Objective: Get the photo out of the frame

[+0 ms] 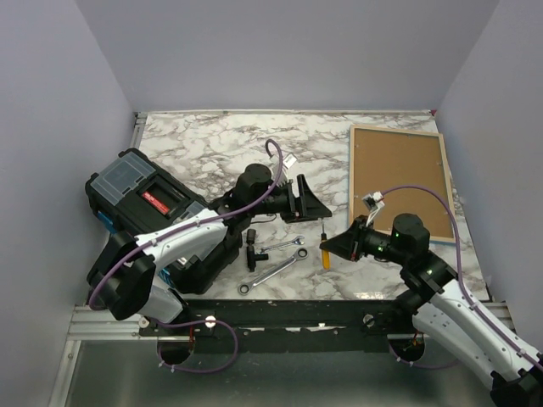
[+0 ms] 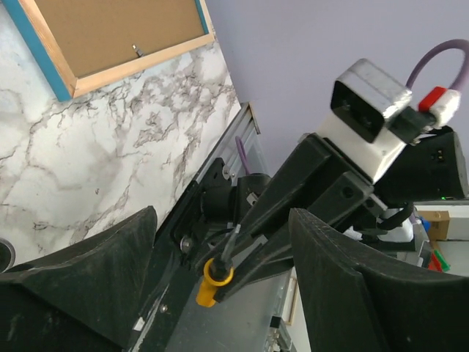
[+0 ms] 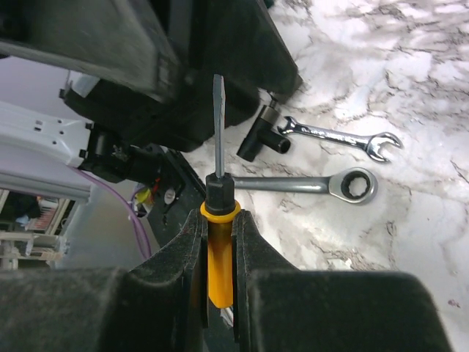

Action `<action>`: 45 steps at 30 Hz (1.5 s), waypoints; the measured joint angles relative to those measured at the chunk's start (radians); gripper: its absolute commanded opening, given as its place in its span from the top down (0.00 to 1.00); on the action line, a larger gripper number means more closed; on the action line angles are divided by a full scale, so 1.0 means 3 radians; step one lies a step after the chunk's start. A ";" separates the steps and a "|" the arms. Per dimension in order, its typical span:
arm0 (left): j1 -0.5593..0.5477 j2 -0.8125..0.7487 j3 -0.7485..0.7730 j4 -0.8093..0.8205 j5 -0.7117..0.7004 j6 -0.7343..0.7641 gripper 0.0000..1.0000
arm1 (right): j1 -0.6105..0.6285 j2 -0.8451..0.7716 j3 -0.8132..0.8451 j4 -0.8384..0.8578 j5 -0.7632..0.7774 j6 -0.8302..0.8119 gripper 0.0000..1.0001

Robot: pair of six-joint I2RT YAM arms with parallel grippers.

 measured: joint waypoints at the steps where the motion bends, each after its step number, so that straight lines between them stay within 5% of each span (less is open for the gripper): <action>1: -0.0017 0.0013 0.0000 -0.0004 -0.0004 0.0001 0.29 | 0.0000 -0.0003 -0.0010 0.0048 -0.0014 0.0022 1.00; 16: -0.0211 0.0081 0.0167 -0.0132 -0.0123 0.0102 0.92 | 0.0000 0.0095 -0.0004 0.0304 -0.0011 0.0160 0.99; 18: -0.0214 0.0081 0.0165 -0.0154 -0.0154 0.0111 1.00 | 0.0000 0.0095 0.0009 0.0304 0.0025 0.0170 0.80; 21: -0.0215 0.0081 0.0165 -0.0184 -0.0225 0.0189 1.00 | 0.0000 0.0132 0.0037 0.0284 0.0038 0.0251 0.32; 25: -0.0224 0.0081 0.0376 -0.0683 -0.0450 0.0312 1.00 | 0.0000 0.0252 0.0192 0.0174 0.0134 0.0193 0.00; 30: -0.0151 -0.0028 0.0811 -0.1183 -0.0778 0.0563 1.00 | 0.0000 0.0317 0.0390 -0.0125 0.0337 0.0189 0.00; 35: 0.0229 -0.0313 0.0752 -0.1068 -0.0684 0.0504 1.00 | 0.0000 0.0331 0.0384 -0.0001 0.0257 0.0411 0.00; 40: 0.0654 -0.0427 0.0201 -0.0351 -0.0390 -0.0098 1.00 | 0.0000 0.0565 0.0192 0.0725 -0.0080 0.0841 0.09; 45: 0.0678 -0.0455 -0.0220 0.0075 -0.0313 -0.0610 1.00 | 0.0000 0.0655 -0.0341 0.1837 -0.0136 0.1520 0.14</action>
